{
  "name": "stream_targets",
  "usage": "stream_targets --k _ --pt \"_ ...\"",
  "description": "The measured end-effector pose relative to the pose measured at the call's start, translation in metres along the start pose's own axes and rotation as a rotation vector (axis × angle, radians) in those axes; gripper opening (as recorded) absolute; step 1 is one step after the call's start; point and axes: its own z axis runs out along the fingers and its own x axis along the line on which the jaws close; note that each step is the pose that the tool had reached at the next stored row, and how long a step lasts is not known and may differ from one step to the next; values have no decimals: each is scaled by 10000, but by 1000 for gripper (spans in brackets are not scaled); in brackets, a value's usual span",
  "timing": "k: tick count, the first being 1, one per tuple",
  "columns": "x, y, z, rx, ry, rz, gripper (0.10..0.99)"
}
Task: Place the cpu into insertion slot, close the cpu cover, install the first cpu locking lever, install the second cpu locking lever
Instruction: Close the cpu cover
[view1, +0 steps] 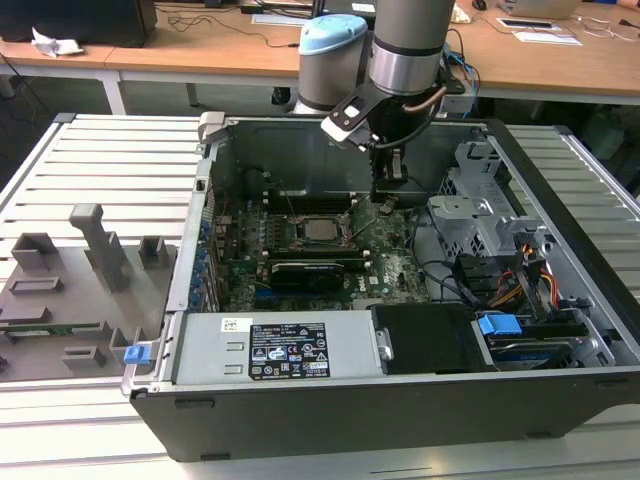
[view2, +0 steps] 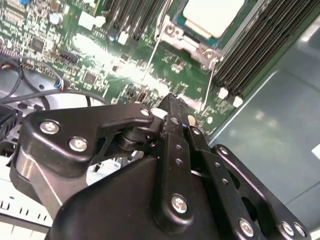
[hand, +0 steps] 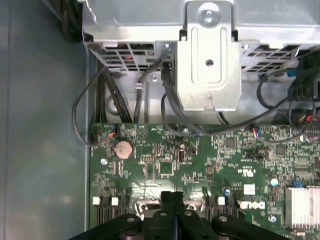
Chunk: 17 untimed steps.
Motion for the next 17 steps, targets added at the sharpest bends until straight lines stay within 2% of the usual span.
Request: stream_targets --k 5,8,10,13,17 --pt "3 146 12 6 -1 2 106" --pt "2 144 93 8 -5 1 106" --pt "2 109 150 8 -4 0 106" --pt "1 42 161 8 -6 1 106" --pt "2 37 164 9 -3 0 106"
